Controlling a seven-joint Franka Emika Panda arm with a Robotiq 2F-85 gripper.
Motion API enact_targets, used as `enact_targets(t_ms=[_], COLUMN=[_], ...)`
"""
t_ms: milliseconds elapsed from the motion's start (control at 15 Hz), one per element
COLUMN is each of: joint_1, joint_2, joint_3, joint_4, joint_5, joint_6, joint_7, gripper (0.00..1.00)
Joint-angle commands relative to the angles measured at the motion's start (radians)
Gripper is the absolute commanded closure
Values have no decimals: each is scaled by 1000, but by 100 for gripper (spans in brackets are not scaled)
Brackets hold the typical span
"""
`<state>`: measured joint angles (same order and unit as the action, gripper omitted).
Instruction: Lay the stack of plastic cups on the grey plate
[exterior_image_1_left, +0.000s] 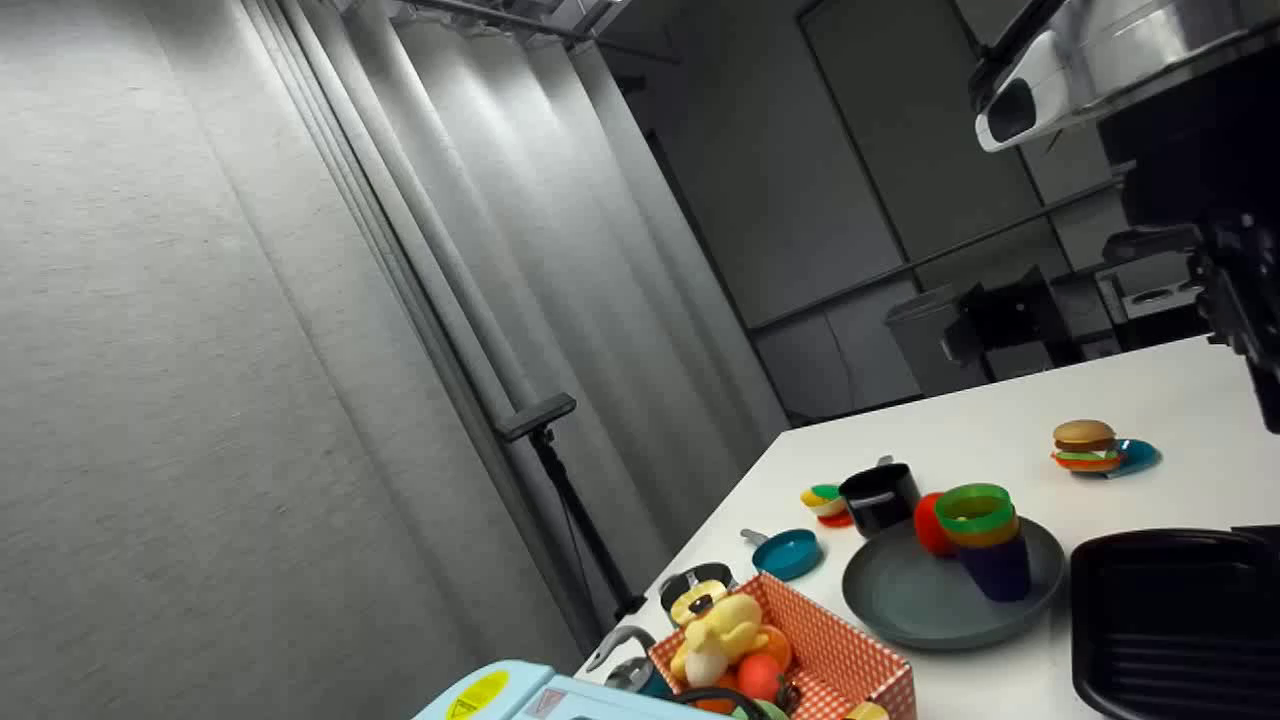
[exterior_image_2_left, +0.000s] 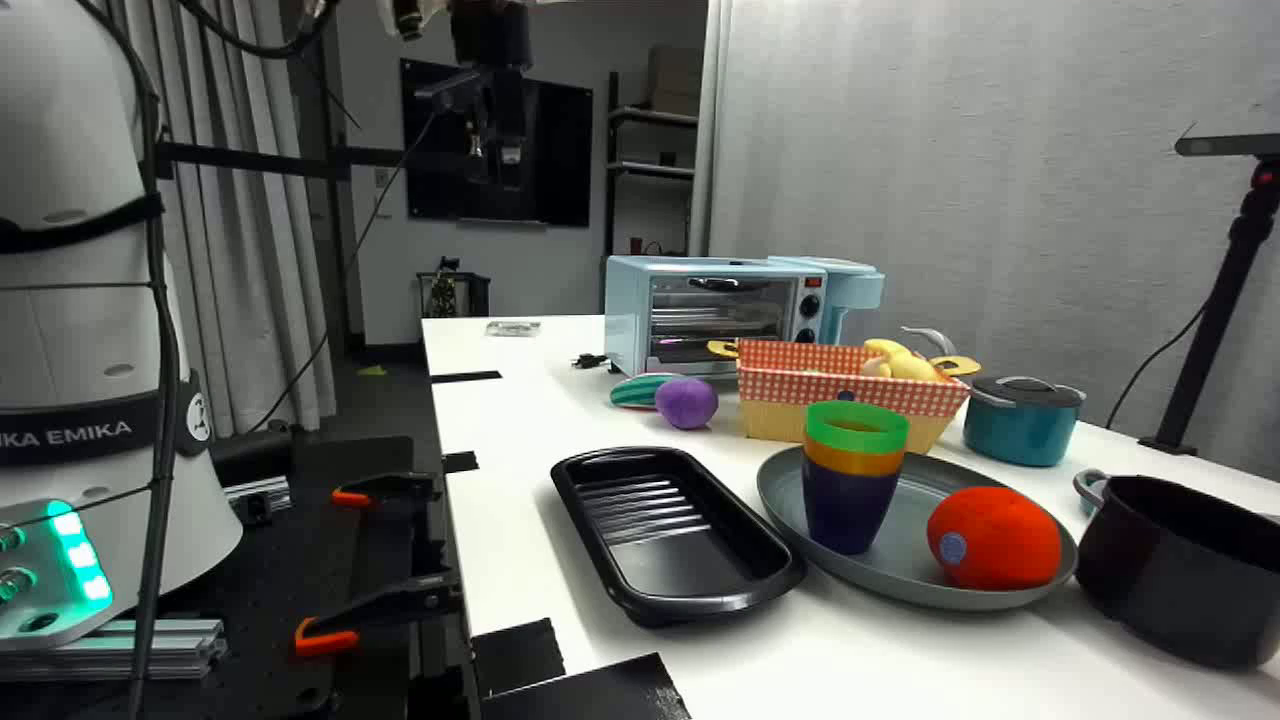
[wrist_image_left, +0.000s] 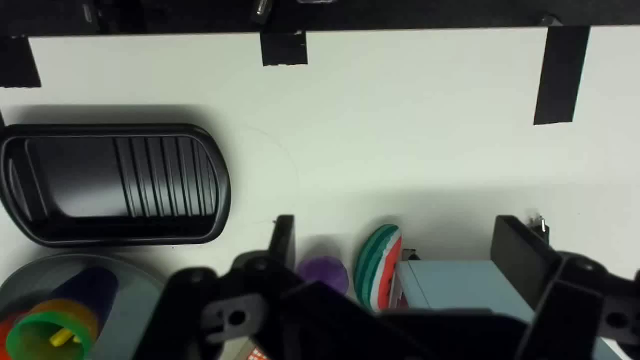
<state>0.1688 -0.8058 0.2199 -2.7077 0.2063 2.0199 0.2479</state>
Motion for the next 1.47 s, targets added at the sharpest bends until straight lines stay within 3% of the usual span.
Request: enact_targets(t_ms=[0, 67, 467, 533, 800, 1400], joint_1=[0, 18, 57, 63, 73, 67], joint_2=[2, 118, 261, 189, 254, 261], joint_3=[0, 67, 176, 153, 167, 165], joint_4=[2, 175, 397, 314, 371, 373], joint_5=[-1, 6, -95, -69, -96, -110], joint_6=[-3, -37, -89, -57, -58, -55], joint_7=[0, 59, -24, 7, 2, -4], gripper=[0, 0, 0, 0, 0, 0])
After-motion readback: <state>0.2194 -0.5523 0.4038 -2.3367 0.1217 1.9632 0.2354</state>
